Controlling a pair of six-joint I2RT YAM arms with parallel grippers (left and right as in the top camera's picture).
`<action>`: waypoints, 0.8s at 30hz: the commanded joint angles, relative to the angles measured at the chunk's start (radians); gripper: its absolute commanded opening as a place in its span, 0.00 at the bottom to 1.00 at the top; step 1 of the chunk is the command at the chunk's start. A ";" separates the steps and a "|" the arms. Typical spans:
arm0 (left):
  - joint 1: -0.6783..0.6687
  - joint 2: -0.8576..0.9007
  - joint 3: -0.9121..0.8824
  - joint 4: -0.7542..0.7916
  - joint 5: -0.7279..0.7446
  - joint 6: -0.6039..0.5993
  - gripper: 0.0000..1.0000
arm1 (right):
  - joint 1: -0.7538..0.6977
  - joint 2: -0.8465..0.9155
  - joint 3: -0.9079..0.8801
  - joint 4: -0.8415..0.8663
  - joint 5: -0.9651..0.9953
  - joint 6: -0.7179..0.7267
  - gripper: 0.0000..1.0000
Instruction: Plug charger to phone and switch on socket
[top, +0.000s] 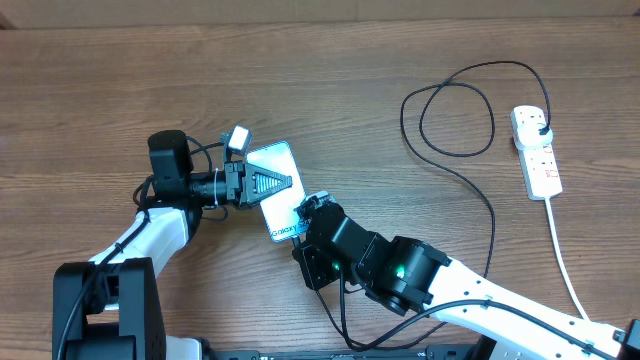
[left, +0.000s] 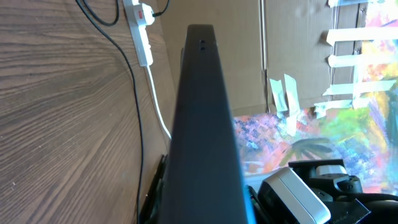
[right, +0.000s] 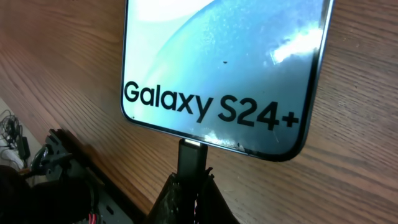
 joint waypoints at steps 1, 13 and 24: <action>-0.042 -0.004 0.006 -0.007 0.060 0.043 0.04 | -0.003 0.000 0.037 0.068 0.006 -0.054 0.04; -0.086 -0.004 0.006 -0.008 0.060 0.097 0.04 | -0.054 0.000 0.147 0.042 0.009 -0.110 0.04; -0.092 -0.004 0.005 -0.008 0.060 0.201 0.04 | -0.055 0.000 0.147 0.088 0.009 -0.094 0.04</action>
